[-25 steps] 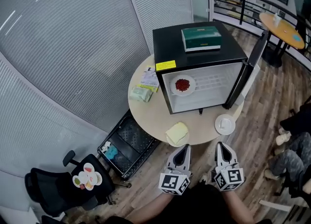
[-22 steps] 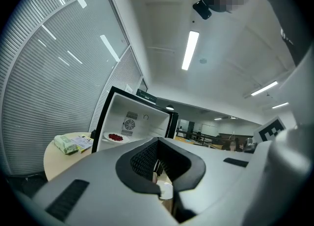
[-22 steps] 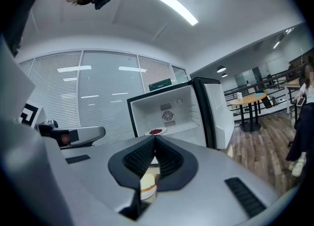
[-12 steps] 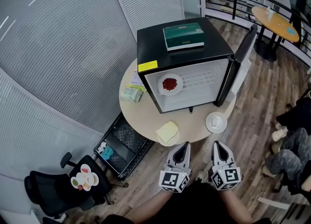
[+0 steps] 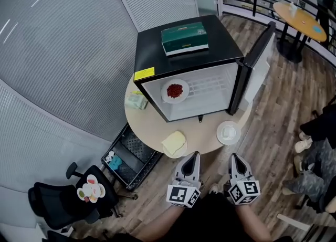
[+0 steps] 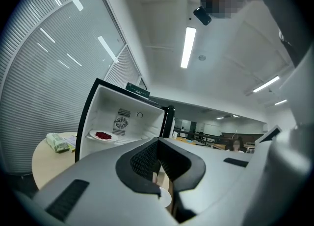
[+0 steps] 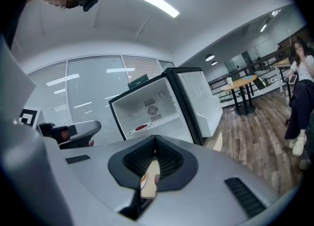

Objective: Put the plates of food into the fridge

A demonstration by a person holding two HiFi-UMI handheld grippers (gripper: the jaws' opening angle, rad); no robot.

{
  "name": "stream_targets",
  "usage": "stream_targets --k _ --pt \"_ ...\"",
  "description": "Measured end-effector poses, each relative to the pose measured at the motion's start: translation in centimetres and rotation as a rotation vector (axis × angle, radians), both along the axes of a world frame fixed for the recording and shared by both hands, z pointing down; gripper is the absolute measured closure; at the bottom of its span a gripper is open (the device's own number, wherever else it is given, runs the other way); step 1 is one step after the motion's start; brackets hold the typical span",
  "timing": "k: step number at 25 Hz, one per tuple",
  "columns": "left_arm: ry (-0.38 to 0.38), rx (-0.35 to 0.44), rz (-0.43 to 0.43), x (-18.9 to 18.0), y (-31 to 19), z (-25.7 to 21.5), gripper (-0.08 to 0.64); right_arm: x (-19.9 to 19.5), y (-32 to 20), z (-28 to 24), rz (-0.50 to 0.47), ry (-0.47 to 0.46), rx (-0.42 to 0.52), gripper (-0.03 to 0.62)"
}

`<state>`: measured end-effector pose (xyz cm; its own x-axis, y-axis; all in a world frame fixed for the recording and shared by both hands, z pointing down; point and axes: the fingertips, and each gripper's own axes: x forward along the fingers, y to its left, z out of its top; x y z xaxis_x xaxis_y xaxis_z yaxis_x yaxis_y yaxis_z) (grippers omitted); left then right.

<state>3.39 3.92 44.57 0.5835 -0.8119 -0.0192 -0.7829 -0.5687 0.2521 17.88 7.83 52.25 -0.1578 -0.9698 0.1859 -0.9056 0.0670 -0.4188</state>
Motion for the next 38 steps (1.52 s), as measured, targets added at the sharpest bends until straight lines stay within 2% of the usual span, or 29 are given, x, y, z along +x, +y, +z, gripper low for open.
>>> stream_targets --k 6,11,15,19,23,31,32,34,38 --pt "-0.024 -0.008 -0.005 2.1 -1.1 0.6 0.557 4.8 -0.8 6.9 0.084 -0.161 -0.106 0.583" --pt "-0.043 -0.013 0.03 4.5 -3.1 2.7 0.557 7.9 -3.4 14.7 0.159 -0.393 -0.211 0.58" --pt "-0.055 -0.056 0.068 5.7 -5.2 4.6 0.557 9.1 -5.2 20.7 0.235 -0.581 -0.3 0.518" --pt "-0.064 -0.092 0.097 6.4 -7.8 6.1 0.557 9.8 -6.3 25.4 0.3 -0.728 -0.365 0.485" --pt "-0.064 -0.121 0.108 6.6 -9.7 7.3 0.557 9.7 -7.5 28.1 0.312 -0.8 -0.395 0.469" --pt "-0.072 -0.163 0.113 5.9 -11.7 9.0 0.557 8.6 -9.8 30.2 0.308 -0.837 -0.433 0.472" --pt "-0.074 -0.166 0.115 5.8 -11.8 9.1 0.557 8.5 -9.8 30.2 0.314 -0.847 -0.434 0.516" --pt "-0.082 -0.172 0.116 5.7 -12.0 9.2 0.557 8.5 -9.7 30.3 0.32 -0.864 -0.431 0.541" --pt "-0.089 -0.174 0.098 4.8 -12.3 9.2 0.557 8.7 -9.6 30.2 0.311 -0.897 -0.406 0.553"
